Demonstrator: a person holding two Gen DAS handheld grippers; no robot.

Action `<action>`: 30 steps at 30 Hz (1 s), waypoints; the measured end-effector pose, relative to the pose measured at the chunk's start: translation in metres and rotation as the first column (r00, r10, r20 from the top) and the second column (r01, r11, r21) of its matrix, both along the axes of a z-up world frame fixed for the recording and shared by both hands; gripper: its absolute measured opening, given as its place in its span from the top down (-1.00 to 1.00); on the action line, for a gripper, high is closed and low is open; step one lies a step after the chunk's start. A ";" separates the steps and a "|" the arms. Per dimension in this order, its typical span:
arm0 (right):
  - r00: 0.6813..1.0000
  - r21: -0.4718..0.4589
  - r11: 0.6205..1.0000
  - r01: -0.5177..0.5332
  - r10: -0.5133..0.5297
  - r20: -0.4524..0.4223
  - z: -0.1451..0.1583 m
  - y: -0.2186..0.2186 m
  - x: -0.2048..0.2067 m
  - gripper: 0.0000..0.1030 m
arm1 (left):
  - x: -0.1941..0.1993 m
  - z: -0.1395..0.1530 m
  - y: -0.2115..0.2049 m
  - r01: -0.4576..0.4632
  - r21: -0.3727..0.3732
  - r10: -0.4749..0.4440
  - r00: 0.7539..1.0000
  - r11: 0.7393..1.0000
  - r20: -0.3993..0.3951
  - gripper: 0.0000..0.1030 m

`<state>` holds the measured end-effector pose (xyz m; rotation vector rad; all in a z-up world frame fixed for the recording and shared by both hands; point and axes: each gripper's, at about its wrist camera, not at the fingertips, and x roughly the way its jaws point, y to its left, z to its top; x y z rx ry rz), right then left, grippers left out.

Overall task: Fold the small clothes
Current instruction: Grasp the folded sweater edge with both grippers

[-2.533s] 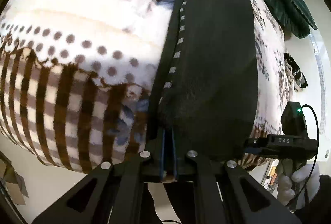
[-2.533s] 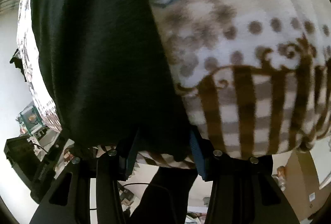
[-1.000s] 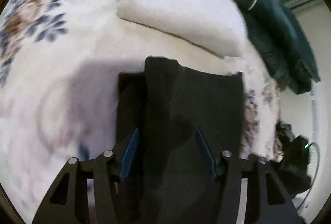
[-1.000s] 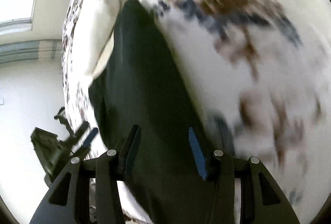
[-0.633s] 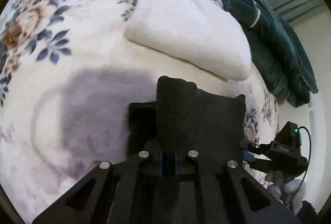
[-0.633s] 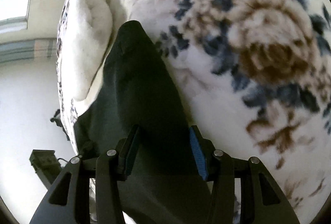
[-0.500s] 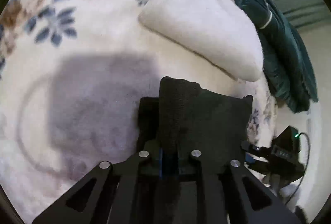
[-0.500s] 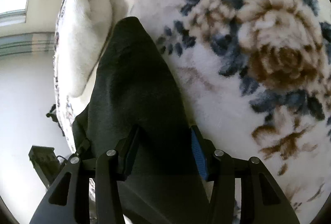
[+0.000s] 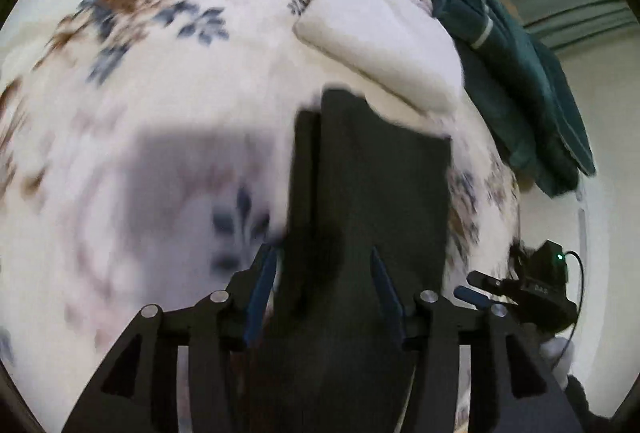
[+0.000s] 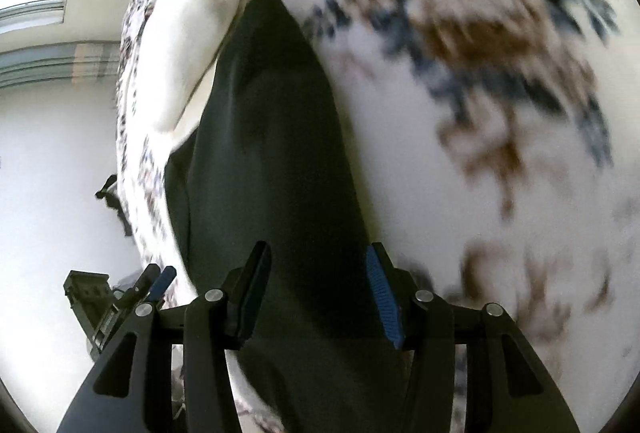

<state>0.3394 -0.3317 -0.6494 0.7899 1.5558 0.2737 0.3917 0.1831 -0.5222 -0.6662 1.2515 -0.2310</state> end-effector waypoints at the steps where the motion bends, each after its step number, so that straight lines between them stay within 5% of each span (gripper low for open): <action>1: 1.000 0.012 1.000 0.000 0.000 -0.010 0.003 -0.002 -0.015 -0.01 | -0.013 0.003 0.000 0.001 -0.009 -0.001 1.000 1.000 -0.007 0.01; 5: 0.998 0.048 0.999 0.024 -0.020 -0.065 0.015 -0.012 -0.081 -0.01 | -0.083 0.012 0.001 0.048 -0.022 -0.049 0.996 0.999 -0.081 -0.01; 10: 0.988 0.041 0.999 0.014 -0.008 -0.154 0.026 -0.014 -0.173 -0.02 | -0.172 0.002 -0.007 0.139 0.063 -0.124 0.972 0.988 -0.199 -0.01; 20: 0.942 -0.086 0.994 -0.071 0.039 -0.334 -0.018 0.025 -0.319 -0.02 | -0.256 -0.055 -0.060 0.343 0.317 -0.241 0.916 0.884 -0.321 -0.02; 23: 0.938 -0.121 0.988 -0.099 0.052 -0.342 -0.031 0.042 -0.337 -0.02 | -0.257 -0.077 -0.071 0.367 0.359 -0.246 0.908 0.858 -0.340 -0.26; 29: 0.942 -0.177 0.979 -0.106 0.042 -0.332 -0.031 0.075 -0.349 -0.02 | -0.242 -0.087 -0.083 0.341 0.294 -0.236 0.911 0.893 -0.338 -1.00; 30: 0.943 -0.177 0.979 -0.105 0.041 -0.329 -0.031 0.077 -0.349 -0.02 | -0.240 -0.089 -0.086 0.335 0.292 -0.231 0.912 0.896 -0.339 -1.00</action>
